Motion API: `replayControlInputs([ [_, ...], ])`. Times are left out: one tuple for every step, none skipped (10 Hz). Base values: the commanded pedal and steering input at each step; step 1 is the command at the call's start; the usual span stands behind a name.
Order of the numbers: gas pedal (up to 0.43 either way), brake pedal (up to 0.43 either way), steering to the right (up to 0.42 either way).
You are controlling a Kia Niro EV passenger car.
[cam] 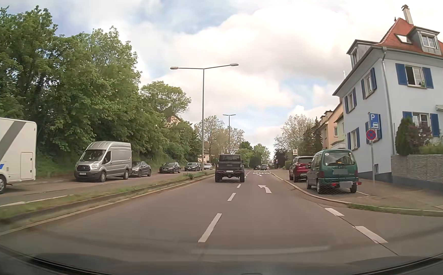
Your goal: Follow the waypoints while adhering to traffic rules and regulations
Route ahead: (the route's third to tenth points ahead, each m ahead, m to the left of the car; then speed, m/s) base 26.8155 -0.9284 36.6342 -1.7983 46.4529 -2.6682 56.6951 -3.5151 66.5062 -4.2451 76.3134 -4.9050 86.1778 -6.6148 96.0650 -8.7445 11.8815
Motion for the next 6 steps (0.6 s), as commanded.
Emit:
replayControlInputs([
  [0.189,0.000,0.000],
  [0.177,0.000,0.000],
  [0.177,0.000,0.000],
  [0.177,0.000,0.001],
  [0.177,0.000,0.001],
  [0.177,0.000,0.001],
])
